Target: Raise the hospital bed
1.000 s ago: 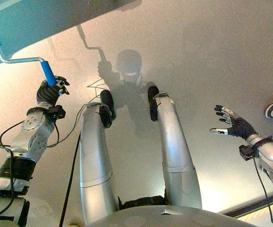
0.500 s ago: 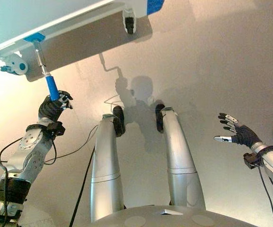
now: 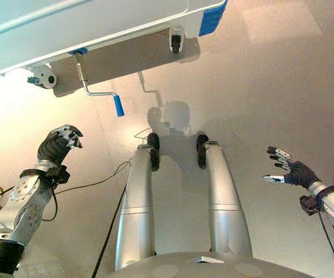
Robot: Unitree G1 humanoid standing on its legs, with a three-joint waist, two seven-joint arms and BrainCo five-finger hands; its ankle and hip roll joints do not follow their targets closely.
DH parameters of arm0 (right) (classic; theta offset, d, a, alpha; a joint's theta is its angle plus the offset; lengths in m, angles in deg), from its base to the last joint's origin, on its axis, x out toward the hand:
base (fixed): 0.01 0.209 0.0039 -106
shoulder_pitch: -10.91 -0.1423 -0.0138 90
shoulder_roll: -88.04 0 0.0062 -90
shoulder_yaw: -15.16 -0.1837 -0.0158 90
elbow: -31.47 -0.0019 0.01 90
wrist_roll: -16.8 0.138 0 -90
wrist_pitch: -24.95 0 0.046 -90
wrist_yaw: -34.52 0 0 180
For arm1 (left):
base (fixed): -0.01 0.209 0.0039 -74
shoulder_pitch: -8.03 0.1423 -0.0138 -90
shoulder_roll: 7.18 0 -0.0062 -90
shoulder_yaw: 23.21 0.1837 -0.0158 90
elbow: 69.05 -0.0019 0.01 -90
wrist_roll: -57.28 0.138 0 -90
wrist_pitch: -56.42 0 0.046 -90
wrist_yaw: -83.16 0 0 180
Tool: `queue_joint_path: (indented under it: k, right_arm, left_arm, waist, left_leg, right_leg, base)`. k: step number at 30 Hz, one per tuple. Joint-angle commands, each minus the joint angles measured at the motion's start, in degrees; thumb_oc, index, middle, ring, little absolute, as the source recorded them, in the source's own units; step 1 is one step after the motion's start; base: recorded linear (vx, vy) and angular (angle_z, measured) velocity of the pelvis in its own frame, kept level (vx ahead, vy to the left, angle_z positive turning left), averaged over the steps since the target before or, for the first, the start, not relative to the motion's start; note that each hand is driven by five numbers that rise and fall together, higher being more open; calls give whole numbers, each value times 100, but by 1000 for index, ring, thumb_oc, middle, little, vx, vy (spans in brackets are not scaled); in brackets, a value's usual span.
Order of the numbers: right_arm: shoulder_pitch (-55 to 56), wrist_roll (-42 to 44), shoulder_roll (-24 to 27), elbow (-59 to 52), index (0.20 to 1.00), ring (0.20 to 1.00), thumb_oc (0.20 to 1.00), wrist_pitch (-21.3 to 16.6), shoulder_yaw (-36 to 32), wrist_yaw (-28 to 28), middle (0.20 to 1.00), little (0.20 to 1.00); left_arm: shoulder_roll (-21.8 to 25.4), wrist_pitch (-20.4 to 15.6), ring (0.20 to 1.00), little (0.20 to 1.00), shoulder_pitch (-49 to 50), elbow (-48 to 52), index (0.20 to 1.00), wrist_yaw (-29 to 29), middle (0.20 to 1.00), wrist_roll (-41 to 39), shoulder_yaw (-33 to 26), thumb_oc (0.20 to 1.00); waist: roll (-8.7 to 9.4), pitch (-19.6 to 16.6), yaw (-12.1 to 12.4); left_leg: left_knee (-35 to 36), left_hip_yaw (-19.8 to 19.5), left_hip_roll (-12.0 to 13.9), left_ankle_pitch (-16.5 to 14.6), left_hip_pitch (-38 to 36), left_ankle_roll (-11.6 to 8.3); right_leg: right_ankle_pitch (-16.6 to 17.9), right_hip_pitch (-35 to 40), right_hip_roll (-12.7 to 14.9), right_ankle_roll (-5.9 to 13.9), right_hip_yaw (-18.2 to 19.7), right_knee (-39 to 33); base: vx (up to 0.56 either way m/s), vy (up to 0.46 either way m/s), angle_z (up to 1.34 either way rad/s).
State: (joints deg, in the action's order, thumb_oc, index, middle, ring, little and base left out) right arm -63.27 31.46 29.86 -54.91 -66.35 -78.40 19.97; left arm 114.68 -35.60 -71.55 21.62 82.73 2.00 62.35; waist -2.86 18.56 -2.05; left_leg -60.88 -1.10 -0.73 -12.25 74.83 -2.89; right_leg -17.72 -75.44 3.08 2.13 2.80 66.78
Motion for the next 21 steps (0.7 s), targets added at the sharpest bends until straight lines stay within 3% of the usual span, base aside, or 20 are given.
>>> queue_joint_path:
  k: [1,10,11,12,14,21]
  right_arm:
    - [108,-88,68,2,1000,1000,1000,-216,162,-55,1000,1000]
    - [136,-166,-58,42,1000,1000,1000,-239,205,-36,1000,1000]
    - [130,-171,-74,50,1000,1000,1000,-238,209,-43,1000,1000]
    - [102,-223,-98,82,1000,1000,1000,-232,245,-27,1000,1000]
    - [82,-260,-111,112,1000,1000,1000,-216,271,-22,1000,1000]
    - [47,-419,-217,233,1000,1000,1000,-176,345,60,1000,1000]
  left_arm:
    - [166,-291,200,200,295,-38,200,50,200,-178,-448,200]
    - [40,-234,200,200,520,-300,200,51,200,-110,-577,200]
    - [28,-231,369,369,545,-294,369,58,369,-80,-582,369]
    - [-54,-231,906,906,544,-295,906,37,906,-71,-543,906]
    - [-140,-225,1000,1000,519,-303,1000,12,1000,-53,-472,1000]
    - [-551,-163,1000,1000,450,-490,1000,-52,1000,73,-258,1000]
  waist:
    - [-133,-385,-80]
    - [-128,-458,0]
    - [-126,-464,10]
    - [-109,-495,26]
    - [-94,-514,32]
    - [-48,-609,44]
  left_leg:
    - [721,213,-121,1452,409,-27]
    - [859,183,-177,1477,201,-14]
    - [888,173,-180,1481,172,-11]
    - [928,164,-185,1478,108,-7]
    - [986,157,-187,1487,23,-6]
    - [1440,99,-162,1565,-484,-33]
  right_leg:
    - [1330,-74,-86,354,-328,-1055]
    - [1324,141,3,415,-316,-1154]
    - [1323,164,12,423,-320,-1175]
    - [1314,224,33,433,-333,-1200]
    - [1308,275,40,441,-328,-1226]
    - [1337,741,114,432,-301,-1603]
  base:
    - [23,24,8]
    - [21,23,2]
    - [0,0,0]
    - [15,34,2]
    - [2,8,2]
    - [3,2,2]
